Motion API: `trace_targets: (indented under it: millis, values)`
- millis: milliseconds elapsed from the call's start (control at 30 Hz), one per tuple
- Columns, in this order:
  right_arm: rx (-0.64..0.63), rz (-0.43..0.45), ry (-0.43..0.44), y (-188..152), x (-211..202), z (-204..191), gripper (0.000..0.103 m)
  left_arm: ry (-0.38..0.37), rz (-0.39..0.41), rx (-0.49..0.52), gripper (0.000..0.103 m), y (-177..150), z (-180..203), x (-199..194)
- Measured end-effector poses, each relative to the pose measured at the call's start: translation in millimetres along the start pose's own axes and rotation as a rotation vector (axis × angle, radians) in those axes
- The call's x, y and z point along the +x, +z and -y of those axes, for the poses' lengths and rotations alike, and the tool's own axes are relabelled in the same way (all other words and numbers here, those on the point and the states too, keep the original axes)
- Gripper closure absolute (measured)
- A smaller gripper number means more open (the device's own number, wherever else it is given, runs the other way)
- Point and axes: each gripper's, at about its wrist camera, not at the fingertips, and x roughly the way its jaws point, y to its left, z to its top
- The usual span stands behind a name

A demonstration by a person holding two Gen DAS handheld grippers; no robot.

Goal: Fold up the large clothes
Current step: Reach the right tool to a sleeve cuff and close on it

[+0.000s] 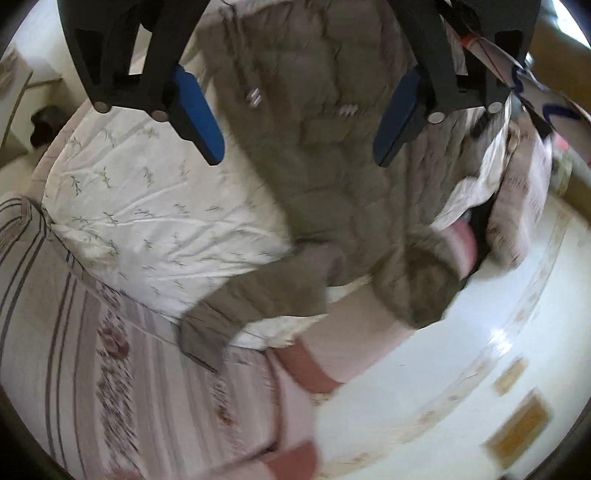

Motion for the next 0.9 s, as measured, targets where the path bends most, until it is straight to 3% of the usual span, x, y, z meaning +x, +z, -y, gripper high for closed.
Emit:
trace_targets:
  millis: [100,167,267,600,900]
  values:
    - [0.078,-0.022,-0.033,26,26,22,0.023,0.038,-0.039,0.021,0.0,-14,2,39]
    - [0.097,-0.013,-0.063,46,42,33,0.03,-0.005,-0.099,0.018,0.0,-8,1,54]
    - [0.106,0.009,-0.126,78,61,44,0.038,-0.012,-0.091,0.012,0.0,0,-1,63]
    - [0.01,0.131,-0.34,179,113,66,0.051,-0.004,-0.119,0.028,0.0,5,-1,89]
    - [0.034,0.123,-0.374,235,162,103,0.054,0.031,-0.119,0.047,0.0,3,0,96]
